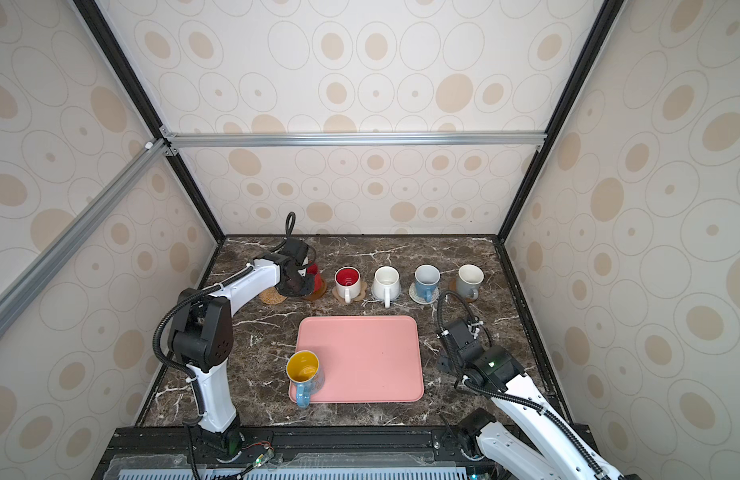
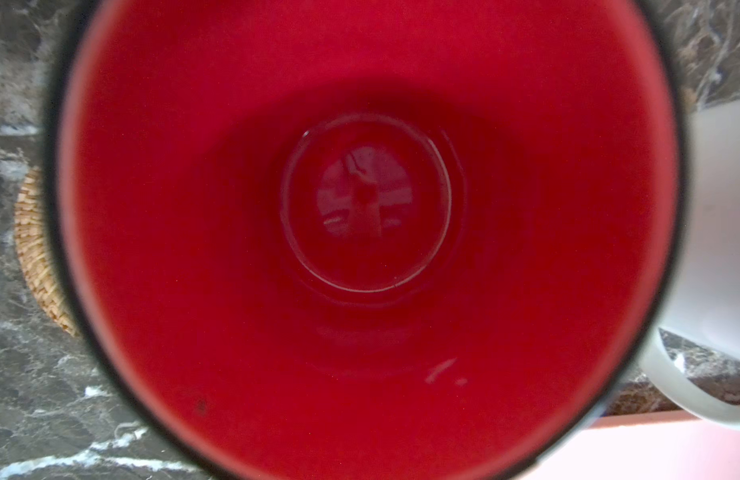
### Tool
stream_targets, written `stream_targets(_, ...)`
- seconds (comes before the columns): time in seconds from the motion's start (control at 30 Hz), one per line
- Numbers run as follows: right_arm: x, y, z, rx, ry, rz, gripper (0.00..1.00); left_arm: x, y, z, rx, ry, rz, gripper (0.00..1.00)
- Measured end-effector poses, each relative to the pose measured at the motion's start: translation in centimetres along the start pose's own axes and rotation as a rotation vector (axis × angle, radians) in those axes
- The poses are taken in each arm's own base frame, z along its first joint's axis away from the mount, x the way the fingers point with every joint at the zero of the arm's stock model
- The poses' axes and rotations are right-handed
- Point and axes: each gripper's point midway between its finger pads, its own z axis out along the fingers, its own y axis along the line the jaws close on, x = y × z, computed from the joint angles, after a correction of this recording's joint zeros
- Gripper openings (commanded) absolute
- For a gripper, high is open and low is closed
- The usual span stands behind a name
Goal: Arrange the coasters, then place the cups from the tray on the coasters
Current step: 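Lower the red mug onto the cork coaster with the left gripper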
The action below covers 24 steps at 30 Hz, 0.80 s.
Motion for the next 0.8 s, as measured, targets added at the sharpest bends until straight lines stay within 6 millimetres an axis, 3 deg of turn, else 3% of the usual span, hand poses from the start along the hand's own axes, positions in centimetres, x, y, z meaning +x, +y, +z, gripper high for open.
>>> stream_targets(0.8,0.2,-0.2,0.1,0.001,0.002,0.003,0.50,0.6,0.1,1.1,-0.007,0.028,0.008,0.08)
